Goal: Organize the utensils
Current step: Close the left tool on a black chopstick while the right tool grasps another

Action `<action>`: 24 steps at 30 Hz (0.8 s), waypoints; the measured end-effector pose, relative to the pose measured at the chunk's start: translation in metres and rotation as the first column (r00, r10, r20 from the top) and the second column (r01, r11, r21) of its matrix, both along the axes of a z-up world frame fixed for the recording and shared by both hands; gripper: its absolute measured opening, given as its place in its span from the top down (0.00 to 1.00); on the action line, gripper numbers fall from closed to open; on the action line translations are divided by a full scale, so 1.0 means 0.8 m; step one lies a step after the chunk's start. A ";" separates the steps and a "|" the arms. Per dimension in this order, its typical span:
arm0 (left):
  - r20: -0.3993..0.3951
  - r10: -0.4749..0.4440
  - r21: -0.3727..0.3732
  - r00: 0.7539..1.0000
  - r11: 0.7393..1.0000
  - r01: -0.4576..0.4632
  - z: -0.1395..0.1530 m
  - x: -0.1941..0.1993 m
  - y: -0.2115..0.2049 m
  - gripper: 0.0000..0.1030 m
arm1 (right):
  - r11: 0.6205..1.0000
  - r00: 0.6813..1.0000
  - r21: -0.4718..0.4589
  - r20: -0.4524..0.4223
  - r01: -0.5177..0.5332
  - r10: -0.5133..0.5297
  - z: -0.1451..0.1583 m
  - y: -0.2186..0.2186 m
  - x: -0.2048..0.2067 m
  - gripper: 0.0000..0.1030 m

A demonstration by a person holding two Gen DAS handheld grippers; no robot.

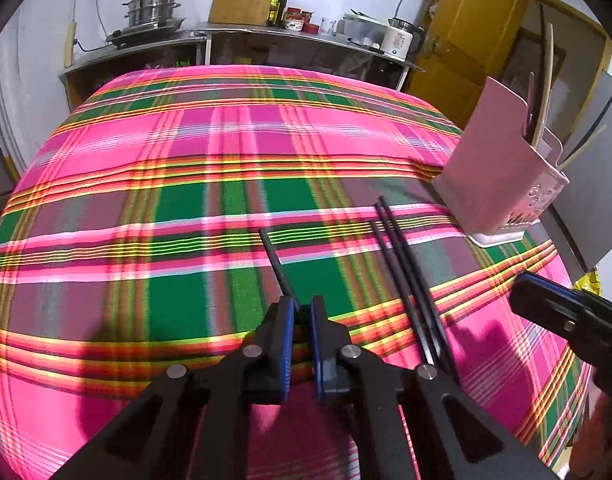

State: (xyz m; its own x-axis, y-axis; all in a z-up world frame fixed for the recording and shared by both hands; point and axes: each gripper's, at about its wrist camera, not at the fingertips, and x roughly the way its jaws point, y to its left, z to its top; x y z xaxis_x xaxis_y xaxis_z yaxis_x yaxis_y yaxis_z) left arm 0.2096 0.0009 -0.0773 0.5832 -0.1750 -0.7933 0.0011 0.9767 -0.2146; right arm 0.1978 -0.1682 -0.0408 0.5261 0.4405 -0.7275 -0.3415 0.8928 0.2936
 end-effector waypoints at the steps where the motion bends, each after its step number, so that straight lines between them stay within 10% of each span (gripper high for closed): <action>1: -0.002 0.003 0.006 1.000 1.000 -0.003 0.000 -0.001 0.005 0.92 | 1.000 1.000 0.001 -0.005 -0.005 0.005 -0.002 0.002 0.002 0.85; 24: -0.012 0.043 -0.049 0.999 0.998 -0.043 -0.002 -0.020 0.051 0.91 | 0.995 0.991 -0.058 -0.105 -0.086 0.079 -0.059 0.066 0.053 0.85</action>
State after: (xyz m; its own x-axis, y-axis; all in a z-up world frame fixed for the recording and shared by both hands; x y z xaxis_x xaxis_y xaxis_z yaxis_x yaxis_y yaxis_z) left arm 0.1938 0.0414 -0.0790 0.5824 -0.1887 -0.7907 -0.0432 0.9641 -0.2619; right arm 0.2403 -0.1156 -0.0883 0.4108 0.4317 -0.8030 -0.3857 0.8804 0.2760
